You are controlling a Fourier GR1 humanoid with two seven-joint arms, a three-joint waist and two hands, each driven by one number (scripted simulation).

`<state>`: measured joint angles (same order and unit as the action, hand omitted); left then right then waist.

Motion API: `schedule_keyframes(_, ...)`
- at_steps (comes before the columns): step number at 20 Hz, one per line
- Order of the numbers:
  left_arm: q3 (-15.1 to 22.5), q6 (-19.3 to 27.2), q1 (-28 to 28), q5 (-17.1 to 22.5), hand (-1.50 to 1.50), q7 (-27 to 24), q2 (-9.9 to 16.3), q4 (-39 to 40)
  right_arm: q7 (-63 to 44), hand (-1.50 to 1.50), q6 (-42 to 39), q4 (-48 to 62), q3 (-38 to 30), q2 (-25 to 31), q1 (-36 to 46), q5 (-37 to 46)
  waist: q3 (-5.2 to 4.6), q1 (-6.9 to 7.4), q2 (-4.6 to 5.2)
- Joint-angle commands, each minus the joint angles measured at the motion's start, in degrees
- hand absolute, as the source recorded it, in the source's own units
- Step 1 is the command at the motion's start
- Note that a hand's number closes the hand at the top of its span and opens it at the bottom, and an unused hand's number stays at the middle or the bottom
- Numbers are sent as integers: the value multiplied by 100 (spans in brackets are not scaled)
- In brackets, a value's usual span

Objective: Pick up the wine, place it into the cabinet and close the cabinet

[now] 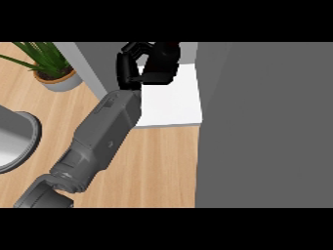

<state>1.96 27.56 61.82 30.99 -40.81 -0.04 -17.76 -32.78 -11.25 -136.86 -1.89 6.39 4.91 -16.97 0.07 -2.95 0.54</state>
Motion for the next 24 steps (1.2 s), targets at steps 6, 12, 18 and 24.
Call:
schedule_keyframes(6, -322, -170, 64, 298, 150, -292, 4, 582, -77, -150, 23, -426, 9, -34, -128, -342, -12, -50, 36)
schedule_keyframes(12, -342, 14, 80, 38, -150, -464, 69, 925, -207, -150, 89, -759, 134, -2, -236, -213, -12, -72, 42)
schedule_keyframes(18, -261, 133, 166, -130, -150, -342, 194, 1193, 72, -150, 36, -334, 61, -19, -161, -166, -9, -79, 69)
schedule_keyframes(24, -218, 339, 105, -265, -150, -388, 60, 1301, -183, -150, 81, -423, -129, 156, 12, -360, -11, -65, 57)
